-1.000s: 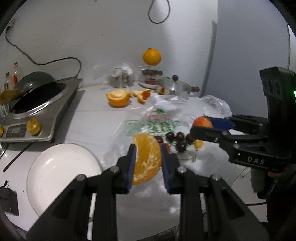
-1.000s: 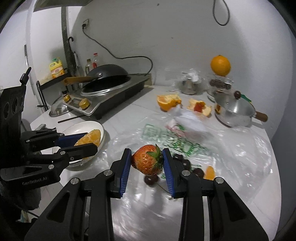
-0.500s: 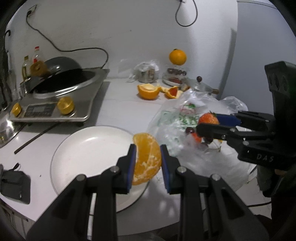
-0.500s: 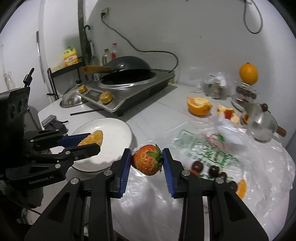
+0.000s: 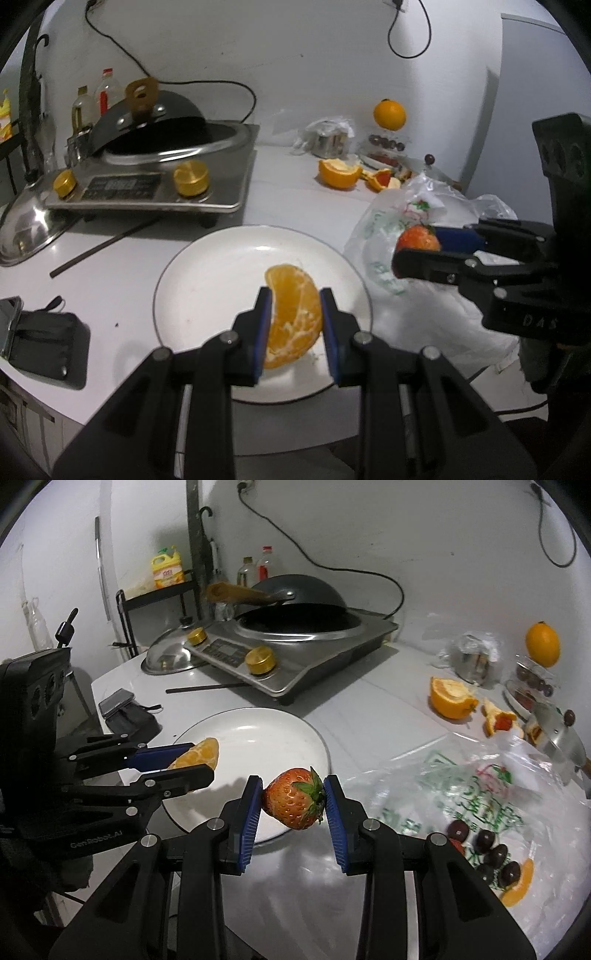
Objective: Organize fruits
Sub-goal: 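Carry the orange segment and strawberry over the white plate with both tools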
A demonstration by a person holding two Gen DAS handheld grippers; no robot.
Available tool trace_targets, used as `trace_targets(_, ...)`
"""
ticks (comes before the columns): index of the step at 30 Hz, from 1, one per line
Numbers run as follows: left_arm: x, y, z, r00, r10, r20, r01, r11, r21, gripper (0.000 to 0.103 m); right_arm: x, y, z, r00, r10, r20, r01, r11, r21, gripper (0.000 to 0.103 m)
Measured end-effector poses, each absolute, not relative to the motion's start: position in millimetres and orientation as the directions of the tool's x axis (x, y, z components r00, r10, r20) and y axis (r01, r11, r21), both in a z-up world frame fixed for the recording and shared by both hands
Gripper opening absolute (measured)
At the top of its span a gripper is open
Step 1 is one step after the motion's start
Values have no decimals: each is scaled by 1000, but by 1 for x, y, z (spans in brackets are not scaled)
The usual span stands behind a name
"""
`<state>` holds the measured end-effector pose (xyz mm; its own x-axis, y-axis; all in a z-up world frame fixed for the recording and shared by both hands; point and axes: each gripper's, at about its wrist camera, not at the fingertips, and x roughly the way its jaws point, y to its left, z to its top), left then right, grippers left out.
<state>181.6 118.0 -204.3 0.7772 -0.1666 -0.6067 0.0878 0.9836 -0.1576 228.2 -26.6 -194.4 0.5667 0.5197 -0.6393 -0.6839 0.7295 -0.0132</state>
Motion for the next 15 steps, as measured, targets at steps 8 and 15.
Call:
trace_targets(8,182,135,-219,760,-158,-630,65,984,-168,26,230,1,-208,523,526,-670,-713,702,-6,36)
trace_targets(15,185,141,-233,737,-160,-657,50,982,-182,26,233,17,-226,482,527,-700,-726,687,17,36)
